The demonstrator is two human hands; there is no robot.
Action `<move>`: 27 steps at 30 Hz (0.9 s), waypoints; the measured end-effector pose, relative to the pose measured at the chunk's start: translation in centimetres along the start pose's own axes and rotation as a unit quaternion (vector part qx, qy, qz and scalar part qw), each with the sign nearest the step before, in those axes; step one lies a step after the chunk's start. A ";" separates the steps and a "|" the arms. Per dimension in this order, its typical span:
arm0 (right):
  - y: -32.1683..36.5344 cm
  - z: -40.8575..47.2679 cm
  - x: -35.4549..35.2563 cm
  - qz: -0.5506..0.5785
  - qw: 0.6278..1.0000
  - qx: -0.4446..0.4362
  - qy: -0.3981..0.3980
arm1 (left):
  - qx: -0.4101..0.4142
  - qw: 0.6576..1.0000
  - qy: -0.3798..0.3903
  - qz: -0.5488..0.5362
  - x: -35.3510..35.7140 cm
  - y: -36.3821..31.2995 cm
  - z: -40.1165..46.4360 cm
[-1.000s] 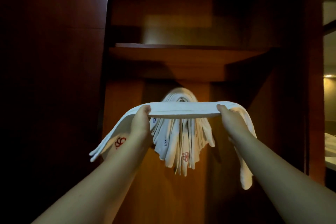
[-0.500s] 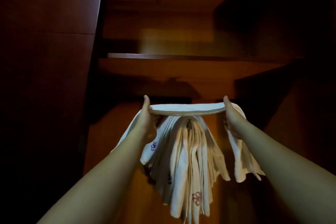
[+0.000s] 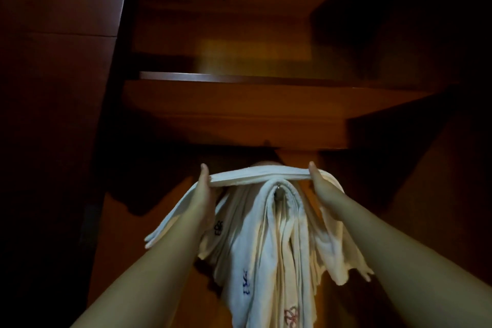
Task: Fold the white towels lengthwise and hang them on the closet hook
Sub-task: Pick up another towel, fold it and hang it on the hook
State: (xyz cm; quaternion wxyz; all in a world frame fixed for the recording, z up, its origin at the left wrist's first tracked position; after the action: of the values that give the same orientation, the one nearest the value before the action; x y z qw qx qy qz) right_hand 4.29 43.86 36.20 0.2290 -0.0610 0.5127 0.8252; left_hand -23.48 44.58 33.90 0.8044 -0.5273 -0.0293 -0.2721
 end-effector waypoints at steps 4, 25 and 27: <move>-1.1 0.1 -0.7 0.052 0.995 0.062 -0.063 | -0.025 0.999 -0.005 0.029 1.0 1.5 0.1; -6.4 -3.8 8.9 0.424 0.888 0.179 -0.003 | -0.135 0.980 -0.105 -0.097 6.2 10.0 -3.9; -6.0 -4.0 8.9 0.440 0.877 0.192 0.006 | -0.148 0.978 -0.114 -0.094 5.5 9.5 -3.7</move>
State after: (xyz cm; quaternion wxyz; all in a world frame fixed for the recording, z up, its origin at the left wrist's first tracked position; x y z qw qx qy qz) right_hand -1.46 45.38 26.44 -0.1533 0.2111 0.6360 0.7262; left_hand -15.24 41.92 26.21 0.6801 -0.6627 -0.1294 -0.2857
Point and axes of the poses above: each hand's wrist, its own z-axis towards the middle knuckle, its own x-axis out of the palm, y = z × x, the point moved 2 cm from there along z, towards the middle knuckle, and after that the axes turned 11 degrees about y, right-handed, at the moved point
